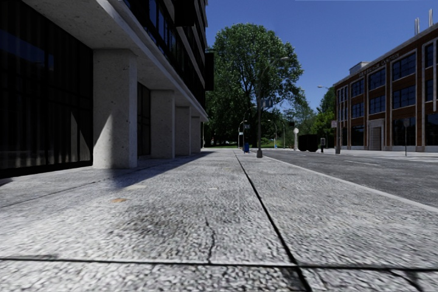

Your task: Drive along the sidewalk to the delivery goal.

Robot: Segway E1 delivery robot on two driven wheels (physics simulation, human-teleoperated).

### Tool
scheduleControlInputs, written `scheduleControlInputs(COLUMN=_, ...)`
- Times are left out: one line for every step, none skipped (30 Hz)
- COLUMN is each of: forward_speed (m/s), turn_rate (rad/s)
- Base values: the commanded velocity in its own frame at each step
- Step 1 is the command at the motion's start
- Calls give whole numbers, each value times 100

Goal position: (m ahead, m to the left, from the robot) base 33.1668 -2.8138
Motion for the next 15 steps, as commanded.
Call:
scheduleControlInputs(forward_speed=200, turn_rate=0)
scheduleControlInputs(forward_speed=200, turn_rate=0)
scheduleControlInputs(forward_speed=200, turn_rate=0)
scheduleControlInputs(forward_speed=200, turn_rate=0)
scheduleControlInputs(forward_speed=200, turn_rate=0)
scheduleControlInputs(forward_speed=200, turn_rate=0)
scheduleControlInputs(forward_speed=200, turn_rate=0)
scheduleControlInputs(forward_speed=200, turn_rate=0)
scheduleControlInputs(forward_speed=200, turn_rate=0)
scheduleControlInputs(forward_speed=200, turn_rate=0)
scheduleControlInputs(forward_speed=200, turn_rate=0)
scheduleControlInputs(forward_speed=200, turn_rate=0)
scheduleControlInputs(forward_speed=200, turn_rate=0)
scheduleControlInputs(forward_speed=200, turn_rate=0)
scheduleControlInputs(forward_speed=200, turn_rate=0)
